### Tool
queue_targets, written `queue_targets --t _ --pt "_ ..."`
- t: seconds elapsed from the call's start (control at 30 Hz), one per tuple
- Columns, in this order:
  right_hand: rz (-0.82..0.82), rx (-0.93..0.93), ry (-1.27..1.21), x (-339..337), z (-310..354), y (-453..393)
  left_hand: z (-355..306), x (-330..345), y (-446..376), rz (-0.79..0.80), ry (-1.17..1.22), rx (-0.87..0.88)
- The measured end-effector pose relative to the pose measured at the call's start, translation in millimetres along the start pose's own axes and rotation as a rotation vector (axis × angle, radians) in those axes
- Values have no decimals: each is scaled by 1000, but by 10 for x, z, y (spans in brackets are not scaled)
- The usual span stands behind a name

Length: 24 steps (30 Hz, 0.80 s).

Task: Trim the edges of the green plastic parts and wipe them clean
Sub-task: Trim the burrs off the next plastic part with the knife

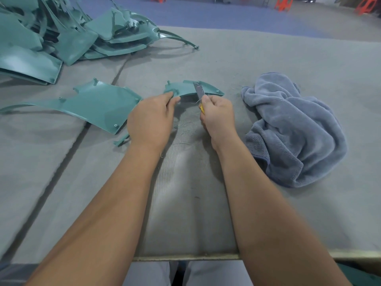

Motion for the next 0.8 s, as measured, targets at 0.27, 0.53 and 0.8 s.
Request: queue_targets --t 0.27,0.53,0.8 --pt "151 28 -49 93 1 26 6 2 1 16 5 -3" --pt "53 138 -523 -148 -46 29 -25 -7 9 1 2 29" --pt "49 7 -308 -41 57 68 -5 28 -13 46 -46 26"
Point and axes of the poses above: each hand's wrist, its own y-axis away from the middle knuckle, its own x-axis out of the palm, z = x × y, the point moved 9 cm from there along -y, towards the middle knuckle, and after that the axes turned 11 degrees about x, right-handed, at the moved point
